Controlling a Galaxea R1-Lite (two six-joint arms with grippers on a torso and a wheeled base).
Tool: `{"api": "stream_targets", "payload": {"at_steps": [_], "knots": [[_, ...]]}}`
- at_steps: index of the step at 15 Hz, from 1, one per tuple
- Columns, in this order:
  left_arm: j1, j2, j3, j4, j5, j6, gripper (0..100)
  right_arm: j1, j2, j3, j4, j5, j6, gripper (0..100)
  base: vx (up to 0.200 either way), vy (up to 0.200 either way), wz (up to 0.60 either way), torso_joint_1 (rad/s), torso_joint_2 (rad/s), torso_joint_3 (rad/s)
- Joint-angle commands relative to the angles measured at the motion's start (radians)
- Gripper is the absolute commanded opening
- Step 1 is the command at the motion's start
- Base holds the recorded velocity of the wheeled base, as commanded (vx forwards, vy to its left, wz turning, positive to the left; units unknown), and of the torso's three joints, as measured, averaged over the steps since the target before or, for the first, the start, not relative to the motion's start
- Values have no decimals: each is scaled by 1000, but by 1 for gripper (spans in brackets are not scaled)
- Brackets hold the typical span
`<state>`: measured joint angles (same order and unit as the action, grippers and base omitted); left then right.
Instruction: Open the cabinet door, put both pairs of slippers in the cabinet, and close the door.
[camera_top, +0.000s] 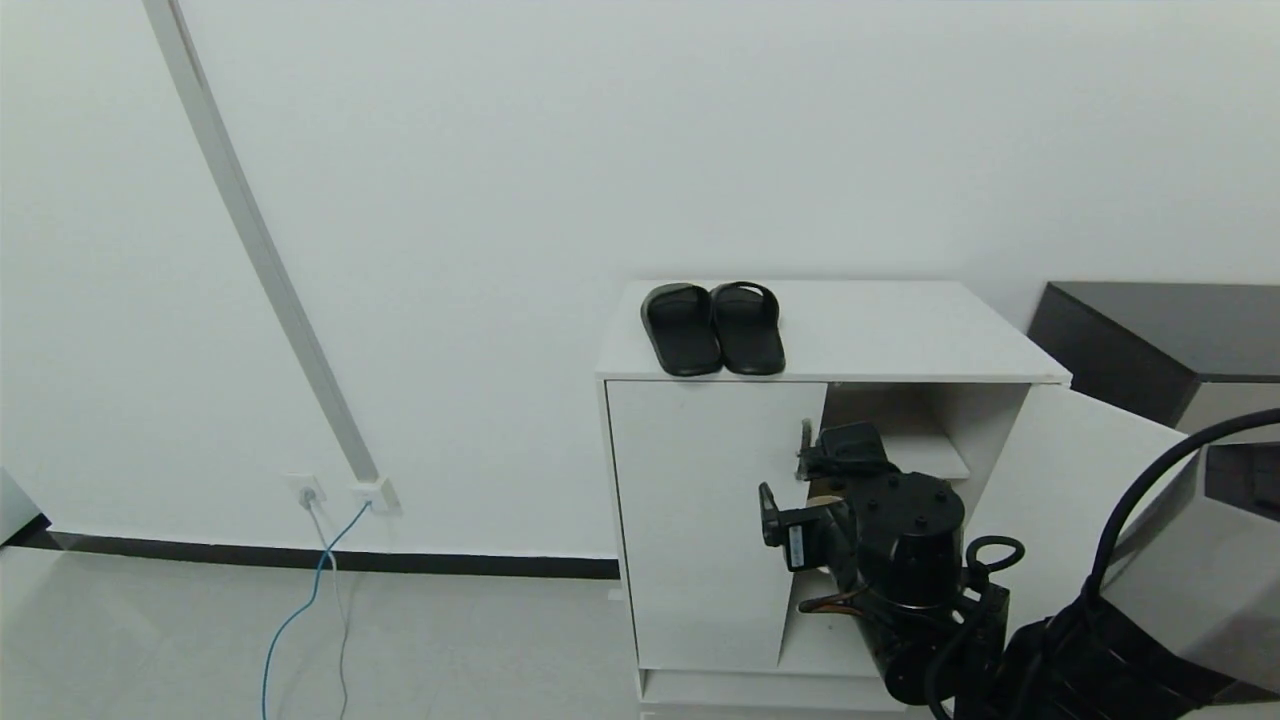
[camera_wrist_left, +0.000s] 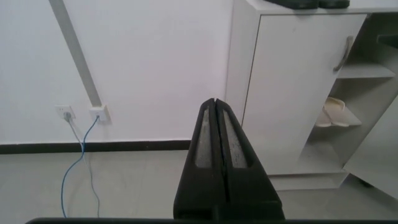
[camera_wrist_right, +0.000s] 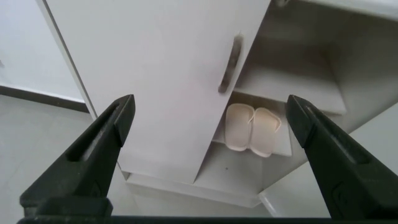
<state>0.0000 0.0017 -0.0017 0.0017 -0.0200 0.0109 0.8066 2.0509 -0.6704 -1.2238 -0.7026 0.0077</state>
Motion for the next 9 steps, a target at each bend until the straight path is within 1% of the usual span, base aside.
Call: {"api": "stream_targets", "payload": {"at_steps": [1,6,9], "knots": [[0,1,0,0,0,0,0,0,2,2,-2,0,0,100,0,0,0,246,-574,-325],[0,1,0,0,2,-2,0,0,9,15,-3,3,-2,100,0,0,0,262,-591,-331],[0,1,0,0,0,-2,0,0,6,11,-34,5,-8,100,0,0,0,201,-445,-243]]}}
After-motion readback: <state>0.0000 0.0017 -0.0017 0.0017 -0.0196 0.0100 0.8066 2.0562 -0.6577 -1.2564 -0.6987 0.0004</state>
